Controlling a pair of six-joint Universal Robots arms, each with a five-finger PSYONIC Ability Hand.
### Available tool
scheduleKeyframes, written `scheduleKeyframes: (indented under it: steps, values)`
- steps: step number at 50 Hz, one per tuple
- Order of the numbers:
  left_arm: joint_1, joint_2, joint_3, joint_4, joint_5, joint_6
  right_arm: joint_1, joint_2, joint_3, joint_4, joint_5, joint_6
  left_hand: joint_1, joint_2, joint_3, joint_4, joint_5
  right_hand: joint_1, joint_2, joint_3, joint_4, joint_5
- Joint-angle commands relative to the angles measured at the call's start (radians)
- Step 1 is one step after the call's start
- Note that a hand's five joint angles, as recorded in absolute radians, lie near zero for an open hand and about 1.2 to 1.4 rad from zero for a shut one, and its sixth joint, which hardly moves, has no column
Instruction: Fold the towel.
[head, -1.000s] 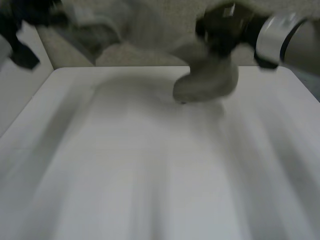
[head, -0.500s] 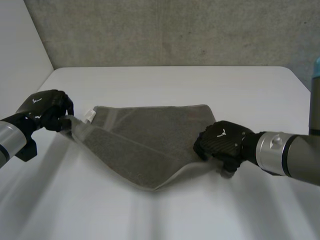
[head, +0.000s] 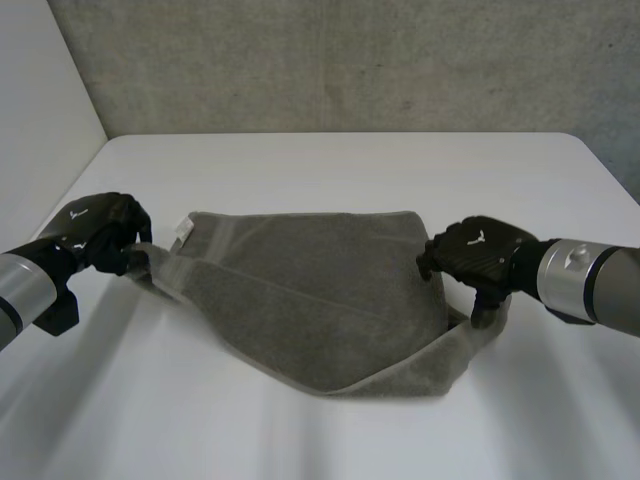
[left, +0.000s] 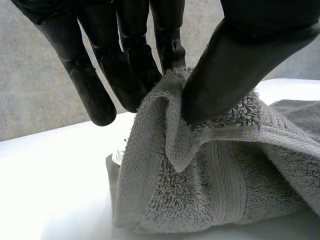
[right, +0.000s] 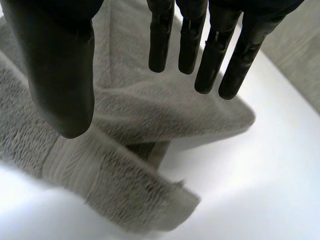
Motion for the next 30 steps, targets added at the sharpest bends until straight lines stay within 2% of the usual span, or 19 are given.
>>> scheduleKeyframes:
  steps: [1, 7, 15, 16, 17, 19, 23, 25, 27, 28, 30]
  values:
    - [0.0, -0.001, -0.002, 0.0, 0.0, 0.0, -0.023, 0.032, 0.039, 0.003, 0.005, -0.002, 0.15, 0.067, 0.057, 0.035, 0.122, 0.009, 0.005, 0.008, 0.012, 0.008]
    - [0.01, -0.003, -0.007, 0.002, 0.002, 0.006, -0.076, -0.004, 0.123, -0.011, -0.011, -0.005, 0.15, 0.067, 0.057, 0.035, 0.122, 0.021, 0.017, 0.02, 0.024, 0.02]
    - [0.006, -0.005, -0.008, 0.0, 0.003, 0.008, -0.115, -0.016, 0.204, -0.117, -0.018, -0.017, 0.15, 0.067, 0.057, 0.035, 0.122, 0.182, 0.179, 0.182, 0.185, 0.181]
    - [0.005, -0.005, -0.01, 0.0, 0.005, 0.008, -0.115, -0.008, 0.209, -0.126, -0.013, -0.022, 0.15, 0.067, 0.057, 0.035, 0.122, 0.351, 0.347, 0.35, 0.354, 0.35]
    - [0.005, -0.005, -0.01, 0.0, 0.005, 0.008, -0.115, -0.008, 0.209, -0.126, -0.013, -0.022, 0.15, 0.067, 0.057, 0.035, 0.122, 0.352, 0.349, 0.352, 0.356, 0.352]
    - [0.005, 0.0, -0.004, -0.003, 0.005, 0.008, -0.118, 0.0, 0.194, -0.121, -0.007, -0.029, 0.15, 0.067, 0.057, 0.035, 0.122, 0.82, 0.816, 0.819, 0.823, 0.819]
    - [0.006, 0.02, 0.009, -0.023, 0.005, 0.006, -0.116, -0.019, 0.16, -0.109, -0.004, -0.012, 0.15, 0.067, 0.057, 0.035, 0.122, 0.897, 0.894, 0.897, 0.901, 0.897]
    - [0.008, 0.049, 0.019, -0.054, 0.011, 0.006, -0.116, -0.053, 0.129, -0.092, -0.004, -0.002, 0.15, 0.067, 0.057, 0.035, 0.122, 0.897, 0.894, 0.897, 0.901, 0.897]
    - [0.008, 0.127, 0.064, -0.145, 0.044, 0.0, -0.124, -0.194, 0.047, -0.042, -0.028, 0.094, 0.15, 0.067, 0.057, 0.035, 0.122, 0.897, 0.894, 0.897, 0.901, 0.897]
    - [0.008, 0.127, 0.064, -0.146, 0.044, 0.0, -0.124, -0.195, 0.046, -0.042, -0.028, 0.095, 0.15, 0.067, 0.057, 0.035, 0.122, 0.897, 0.894, 0.897, 0.901, 0.897]
    - [0.01, 0.223, 0.129, -0.243, 0.09, -0.041, -0.156, -0.316, -0.057, -0.02, -0.068, 0.24, 0.15, 0.067, 0.057, 0.035, 0.122, 0.897, 0.894, 0.897, 0.901, 0.897]
